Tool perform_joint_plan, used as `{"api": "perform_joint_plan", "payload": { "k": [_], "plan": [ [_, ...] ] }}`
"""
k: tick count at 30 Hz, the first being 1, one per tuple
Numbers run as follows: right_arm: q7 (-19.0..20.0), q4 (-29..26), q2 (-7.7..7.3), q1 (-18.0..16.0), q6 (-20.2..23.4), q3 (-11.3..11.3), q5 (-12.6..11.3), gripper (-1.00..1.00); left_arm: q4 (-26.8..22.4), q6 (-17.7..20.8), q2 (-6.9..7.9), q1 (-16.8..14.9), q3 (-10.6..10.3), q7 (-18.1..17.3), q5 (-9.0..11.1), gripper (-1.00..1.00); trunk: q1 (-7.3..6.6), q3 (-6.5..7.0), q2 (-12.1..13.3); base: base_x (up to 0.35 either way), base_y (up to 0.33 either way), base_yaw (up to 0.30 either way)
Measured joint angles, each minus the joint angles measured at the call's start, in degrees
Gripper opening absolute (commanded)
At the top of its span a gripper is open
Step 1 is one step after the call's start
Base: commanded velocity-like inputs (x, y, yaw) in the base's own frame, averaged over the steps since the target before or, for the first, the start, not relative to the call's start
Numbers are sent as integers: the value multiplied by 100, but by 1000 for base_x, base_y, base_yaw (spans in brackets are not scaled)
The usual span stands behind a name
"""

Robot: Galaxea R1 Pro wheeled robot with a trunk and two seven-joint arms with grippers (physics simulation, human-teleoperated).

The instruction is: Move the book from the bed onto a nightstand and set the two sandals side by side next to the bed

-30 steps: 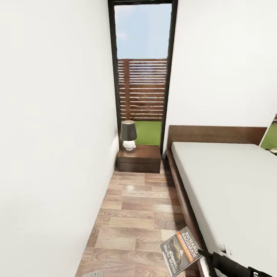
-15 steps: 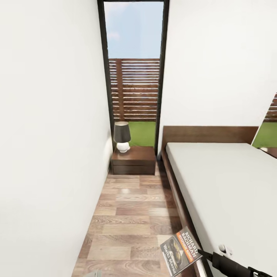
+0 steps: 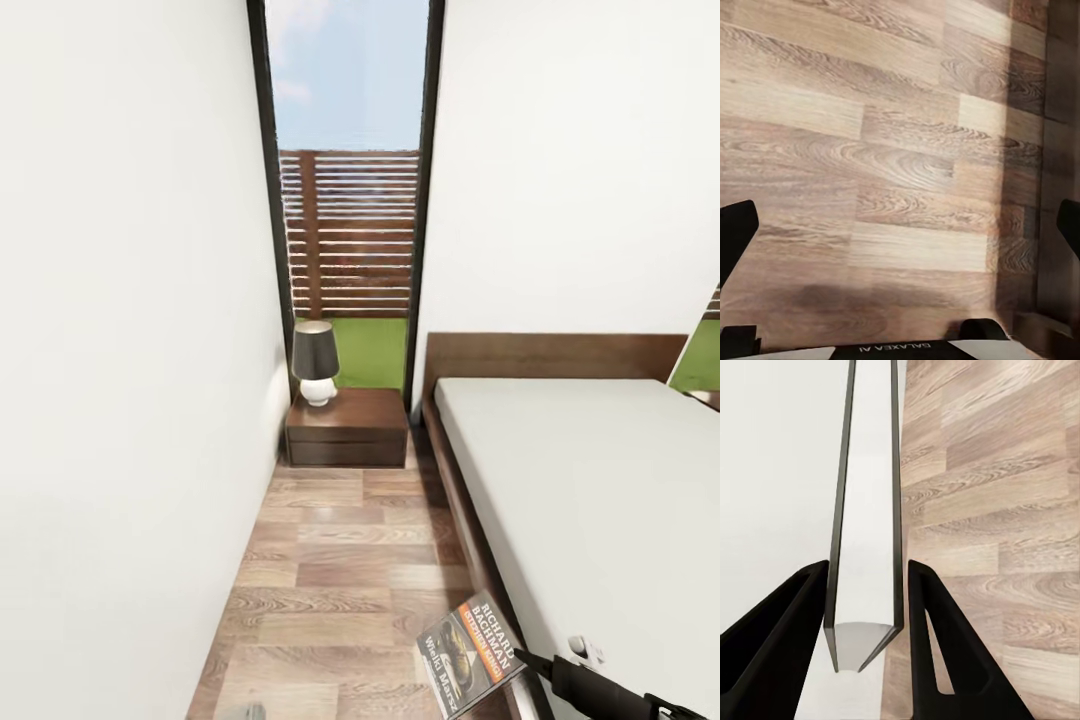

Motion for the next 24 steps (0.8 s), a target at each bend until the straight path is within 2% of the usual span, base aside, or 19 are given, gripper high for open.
{"api": "perform_joint_plan", "payload": {
  "k": [24],
  "plan": [
    [0,0,-2,0,3,2,0,-100,0,0,0,0,0,0,0,100,0,10,0,332,0,-3]
  ]
}}
